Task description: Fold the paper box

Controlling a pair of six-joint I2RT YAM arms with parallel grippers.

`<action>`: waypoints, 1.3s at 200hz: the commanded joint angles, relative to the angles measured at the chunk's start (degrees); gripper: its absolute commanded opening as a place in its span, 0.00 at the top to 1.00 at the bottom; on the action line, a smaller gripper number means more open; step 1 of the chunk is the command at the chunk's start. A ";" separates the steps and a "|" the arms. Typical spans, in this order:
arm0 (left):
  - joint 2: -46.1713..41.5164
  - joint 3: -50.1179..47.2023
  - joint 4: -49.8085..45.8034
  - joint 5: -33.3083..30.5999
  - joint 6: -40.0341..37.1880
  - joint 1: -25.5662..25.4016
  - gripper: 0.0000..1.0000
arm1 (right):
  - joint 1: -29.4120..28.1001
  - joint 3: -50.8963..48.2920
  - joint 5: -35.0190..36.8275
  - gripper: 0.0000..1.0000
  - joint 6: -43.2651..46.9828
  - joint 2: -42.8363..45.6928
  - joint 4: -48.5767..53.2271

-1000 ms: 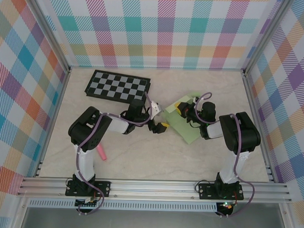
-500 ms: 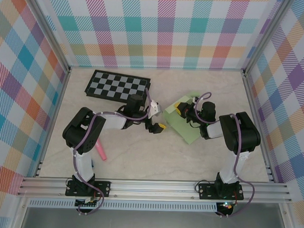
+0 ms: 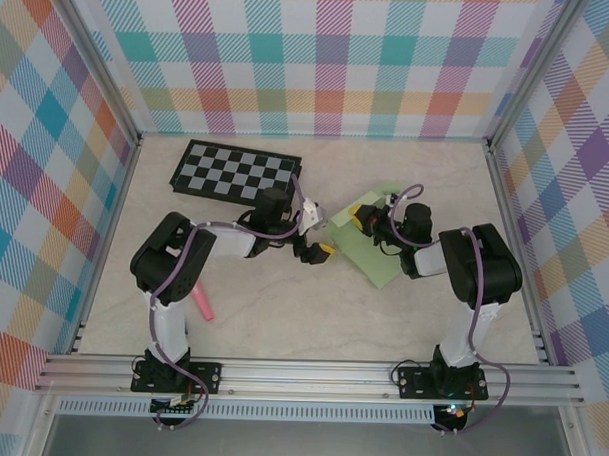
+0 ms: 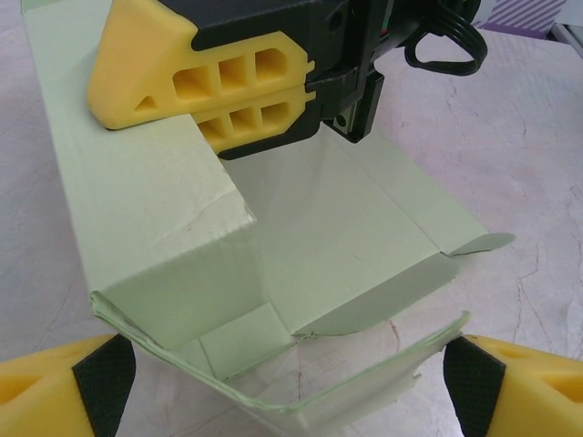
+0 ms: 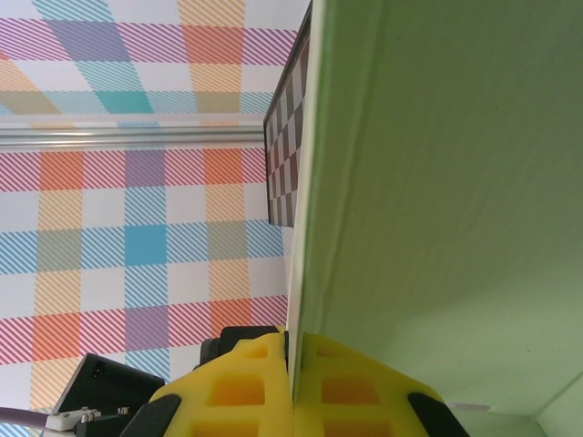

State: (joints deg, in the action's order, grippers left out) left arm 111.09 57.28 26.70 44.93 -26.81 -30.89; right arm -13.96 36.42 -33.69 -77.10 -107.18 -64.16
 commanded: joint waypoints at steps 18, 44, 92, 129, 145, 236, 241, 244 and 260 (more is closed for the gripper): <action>1.60 2.19 0.86 -1.08 -0.34 -0.92 0.11 | -0.28 0.36 -1.17 1.00 1.69 -0.34 2.52; 2.52 3.34 -0.03 -2.01 -0.75 -1.01 0.13 | -0.29 0.55 -1.25 1.00 1.69 -0.25 2.61; 3.56 5.46 -1.32 -2.98 -0.49 -1.01 0.18 | -0.36 0.51 -1.11 1.00 1.57 -0.27 2.64; 3.70 6.09 -2.45 -4.78 -0.86 -1.23 0.20 | -0.40 0.30 -1.02 1.00 1.35 -0.41 2.28; 3.48 6.36 -3.73 -6.97 -1.72 -1.35 0.20 | -0.43 0.06 -1.02 1.00 1.35 -0.33 2.12; 2.52 5.82 -4.28 -11.97 -2.24 -2.21 0.20 | -0.46 -0.89 -0.95 1.00 1.29 -0.23 1.32; 2.53 5.95 -4.34 -12.20 -2.19 -2.36 0.20 | -0.46 -0.92 -0.94 1.00 1.30 -0.23 1.26; 2.62 6.02 -4.37 -12.35 -2.09 -2.48 0.20 | -0.46 -0.99 -0.94 1.00 1.27 -0.23 1.31; 2.82 6.36 -4.23 -13.57 -0.92 -3.02 0.20 | -0.50 -1.11 -0.80 1.00 1.27 -0.13 1.21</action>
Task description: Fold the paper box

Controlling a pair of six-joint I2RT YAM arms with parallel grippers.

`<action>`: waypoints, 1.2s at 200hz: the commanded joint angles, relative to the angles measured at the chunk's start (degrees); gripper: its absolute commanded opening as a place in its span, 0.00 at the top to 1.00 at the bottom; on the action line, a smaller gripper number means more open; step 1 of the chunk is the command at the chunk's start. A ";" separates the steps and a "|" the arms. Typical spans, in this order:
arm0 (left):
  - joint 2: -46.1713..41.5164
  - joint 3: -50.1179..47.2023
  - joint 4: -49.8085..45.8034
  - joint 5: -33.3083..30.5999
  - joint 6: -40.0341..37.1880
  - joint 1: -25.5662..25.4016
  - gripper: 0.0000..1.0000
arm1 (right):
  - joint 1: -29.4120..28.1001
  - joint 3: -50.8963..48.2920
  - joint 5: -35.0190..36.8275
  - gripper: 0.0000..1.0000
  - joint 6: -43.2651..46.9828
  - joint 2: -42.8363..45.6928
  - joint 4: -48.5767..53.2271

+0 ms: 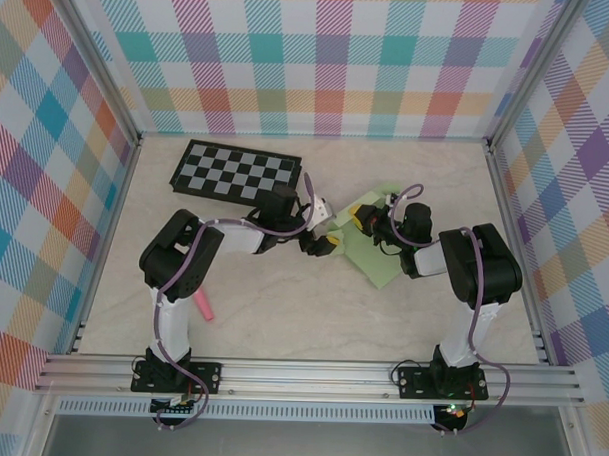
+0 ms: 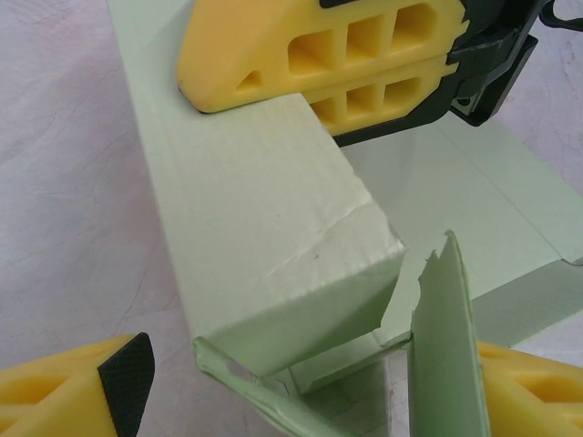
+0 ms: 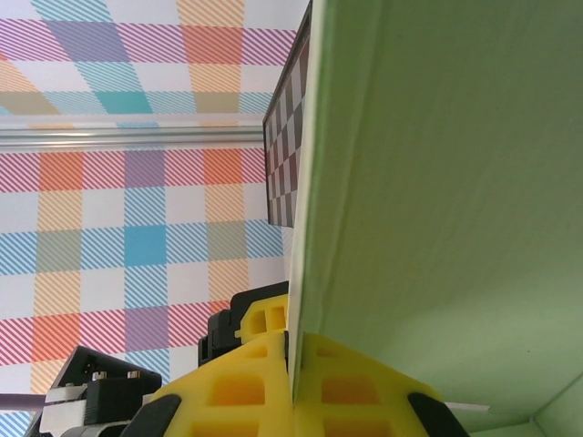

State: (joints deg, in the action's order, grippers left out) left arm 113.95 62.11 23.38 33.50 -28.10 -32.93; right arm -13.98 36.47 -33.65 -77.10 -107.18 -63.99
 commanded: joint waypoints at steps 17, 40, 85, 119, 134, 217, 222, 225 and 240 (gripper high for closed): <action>0.20 1.55 0.45 -3.09 2.94 -1.41 0.20 | -0.53 -1.45 -0.49 1.00 1.19 0.08 1.03; 0.08 1.27 2.98 -5.57 9.09 -2.23 0.20 | -0.70 -2.00 0.40 1.00 1.30 0.27 0.88; 0.30 -0.73 6.60 -12.98 11.91 -6.70 0.20 | -1.10 -2.97 3.00 1.00 1.24 0.90 0.89; 0.59 -0.16 6.71 -19.27 12.71 -8.78 0.20 | -1.47 -3.54 4.23 1.00 0.93 1.65 0.20; 0.70 0.20 6.48 -22.72 13.67 -9.53 0.21 | -1.62 -4.21 5.33 1.00 1.07 2.68 0.30; -0.05 -0.85 7.99 -21.54 11.69 -10.95 0.22 | -2.06 -7.87 7.28 1.00 1.80 3.93 -4.53; -0.48 -1.43 9.03 -18.21 10.82 -10.92 0.20 | -2.03 -7.87 7.19 1.00 1.68 3.67 -4.92; -0.79 -1.72 9.43 -15.75 9.94 -10.66 0.19 | -2.04 -7.87 7.05 1.00 1.61 3.58 -5.18; -2.03 -1.94 7.59 -7.03 6.55 -9.57 0.17 | -2.02 -7.16 5.89 1.00 1.91 3.02 -5.40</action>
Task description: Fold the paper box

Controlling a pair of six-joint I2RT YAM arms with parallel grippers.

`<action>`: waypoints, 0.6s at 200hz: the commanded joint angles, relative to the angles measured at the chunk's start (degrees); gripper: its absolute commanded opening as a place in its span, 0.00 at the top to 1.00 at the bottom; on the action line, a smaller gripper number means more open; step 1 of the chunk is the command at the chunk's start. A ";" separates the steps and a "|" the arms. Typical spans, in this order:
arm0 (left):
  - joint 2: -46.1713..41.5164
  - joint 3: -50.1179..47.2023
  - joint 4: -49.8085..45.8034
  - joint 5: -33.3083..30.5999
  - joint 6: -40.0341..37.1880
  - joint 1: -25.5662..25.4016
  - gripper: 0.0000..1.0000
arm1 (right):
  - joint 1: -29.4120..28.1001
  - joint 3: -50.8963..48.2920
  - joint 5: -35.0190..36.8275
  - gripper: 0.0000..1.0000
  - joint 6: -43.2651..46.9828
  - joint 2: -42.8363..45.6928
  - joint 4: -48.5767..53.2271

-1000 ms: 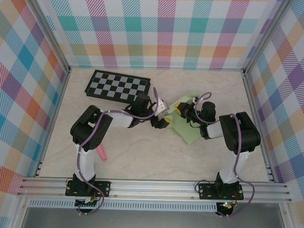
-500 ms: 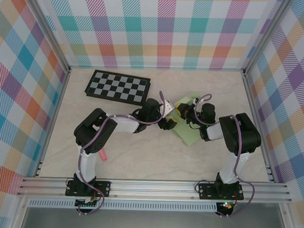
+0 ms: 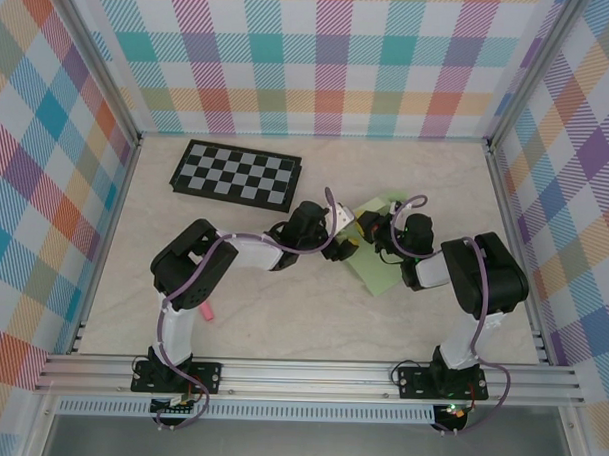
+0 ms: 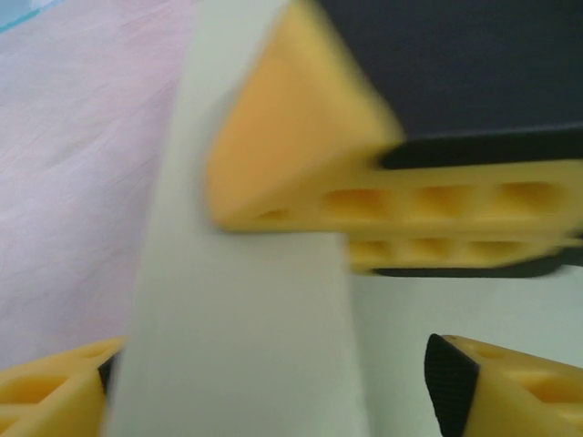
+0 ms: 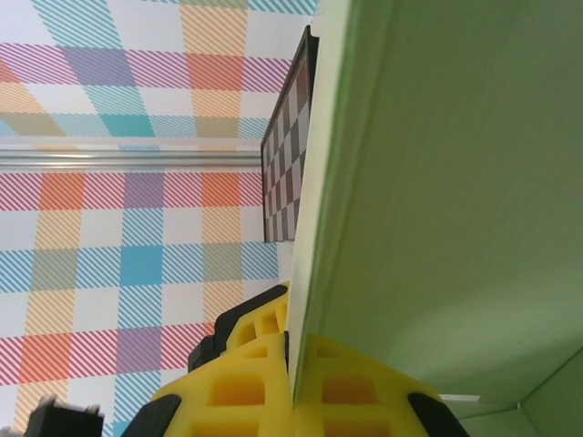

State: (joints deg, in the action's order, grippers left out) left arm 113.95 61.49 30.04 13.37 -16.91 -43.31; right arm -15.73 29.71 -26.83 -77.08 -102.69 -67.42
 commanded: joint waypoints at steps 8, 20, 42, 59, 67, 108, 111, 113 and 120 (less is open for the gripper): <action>-2.43 -1.29 -0.44 15.52 -5.30 1.84 0.16 | -0.27 -0.12 -1.44 1.00 2.02 -1.79 -2.38; -3.05 -1.86 -0.58 17.75 -5.25 3.40 0.16 | -0.27 0.07 -1.71 1.00 2.09 -2.25 -3.10; -4.74 -2.66 -2.79 18.98 -6.90 4.71 0.16 | -0.18 0.56 -2.25 1.00 2.31 -2.60 -3.16; -5.65 -2.98 -5.03 18.87 -8.00 4.81 0.16 | -0.14 0.53 -2.09 1.00 2.37 -2.58 -3.10; -5.97 -3.37 -5.25 19.21 -7.97 4.90 0.16 | -0.18 0.60 -2.00 1.00 2.37 -2.59 -3.10; -7.40 -5.90 -5.64 18.69 -7.90 5.38 0.17 | -0.14 0.70 -2.25 1.00 2.44 -2.44 -2.92; -7.49 -5.94 -5.76 18.58 -7.94 5.43 0.17 | -0.18 0.70 -2.26 1.00 2.49 -2.50 -2.85; -7.51 -6.01 -5.82 18.51 -7.96 5.50 0.17 | -0.14 0.74 -2.26 1.00 2.47 -2.44 -2.88; -7.67 -6.12 -6.17 18.45 -8.21 5.67 0.17 | -0.18 0.73 -2.34 1.00 2.54 -2.41 -2.81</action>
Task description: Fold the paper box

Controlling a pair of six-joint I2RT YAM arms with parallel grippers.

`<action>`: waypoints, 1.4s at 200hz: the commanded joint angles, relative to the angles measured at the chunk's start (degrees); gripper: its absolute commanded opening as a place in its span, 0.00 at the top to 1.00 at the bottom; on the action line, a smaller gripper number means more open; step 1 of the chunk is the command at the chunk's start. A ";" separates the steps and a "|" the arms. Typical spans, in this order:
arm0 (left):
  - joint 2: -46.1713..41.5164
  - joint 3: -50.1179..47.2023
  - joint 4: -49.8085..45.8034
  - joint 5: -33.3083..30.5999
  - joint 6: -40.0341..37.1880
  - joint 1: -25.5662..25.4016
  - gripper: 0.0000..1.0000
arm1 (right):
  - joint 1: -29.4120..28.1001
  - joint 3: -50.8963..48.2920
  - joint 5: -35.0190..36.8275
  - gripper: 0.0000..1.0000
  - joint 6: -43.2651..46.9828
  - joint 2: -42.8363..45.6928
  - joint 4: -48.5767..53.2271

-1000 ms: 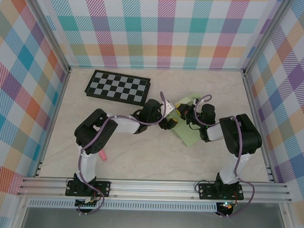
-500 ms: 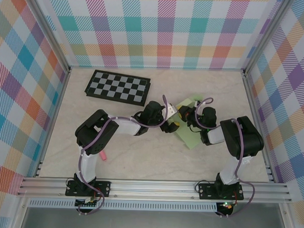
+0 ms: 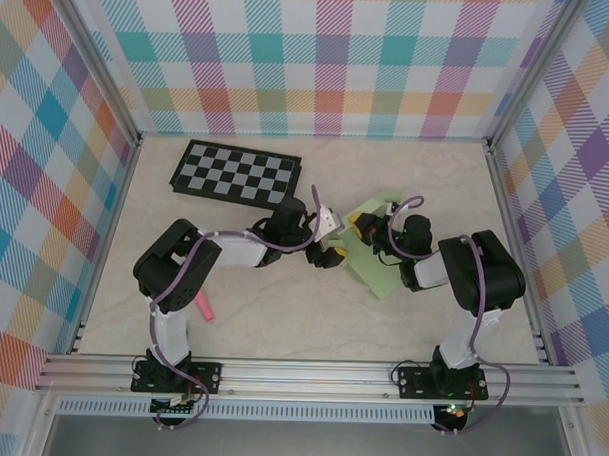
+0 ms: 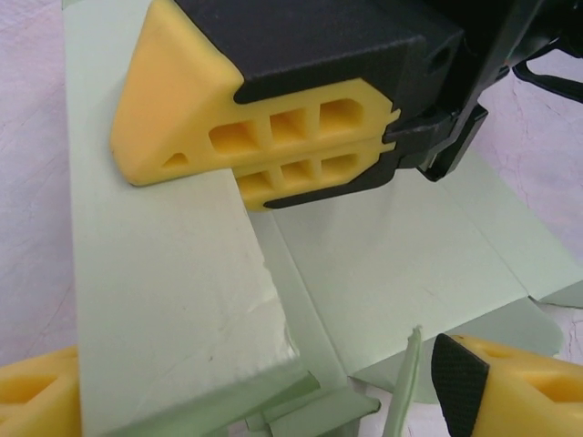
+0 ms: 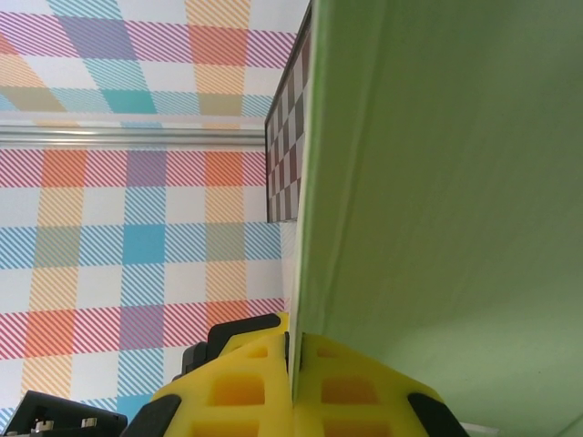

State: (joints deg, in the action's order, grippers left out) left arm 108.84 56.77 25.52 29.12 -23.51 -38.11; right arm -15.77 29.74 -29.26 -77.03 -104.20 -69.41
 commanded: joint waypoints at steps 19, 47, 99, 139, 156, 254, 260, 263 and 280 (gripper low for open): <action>-2.62 -1.19 -2.55 1.45 -2.26 0.53 0.19 | -0.14 0.77 -0.01 1.00 2.42 -0.90 -0.66; -1.23 0.09 -2.51 -1.61 -0.51 0.38 0.23 | -0.18 0.66 0.23 1.00 2.51 -0.65 -0.56; 0.01 -0.36 1.38 -9.15 3.62 -3.55 0.25 | -1.11 -4.05 8.18 1.00 0.86 3.16 -0.73; 1.01 -1.90 5.92 -13.34 5.55 -5.43 0.28 | -1.53 -6.85 11.49 1.00 3.42 8.43 0.47; 1.51 -1.13 5.76 -13.14 5.64 -5.53 0.33 | -1.63 -7.13 11.15 1.00 3.34 8.81 0.05; 3.75 4.04 3.45 -22.38 11.64 -8.16 0.52 | -4.08 -6.88 12.86 1.00 2.81 7.29 -0.52; 3.74 4.41 2.92 -23.48 12.56 -8.26 0.52 | -4.18 -6.88 13.03 1.00 2.69 7.28 -0.40; 3.67 4.48 2.76 -23.73 12.98 -8.26 0.52 | -4.26 -6.88 13.14 1.00 2.68 7.26 -0.35; 3.58 4.56 2.85 -23.62 14.73 -8.30 0.52 | -4.74 -7.05 13.96 1.00 2.65 7.40 0.08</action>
State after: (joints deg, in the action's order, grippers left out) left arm 112.14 59.18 27.53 7.51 -12.69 -44.93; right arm -18.79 22.83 -14.46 -75.59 -96.27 -69.17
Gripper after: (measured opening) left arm 0.483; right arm 0.047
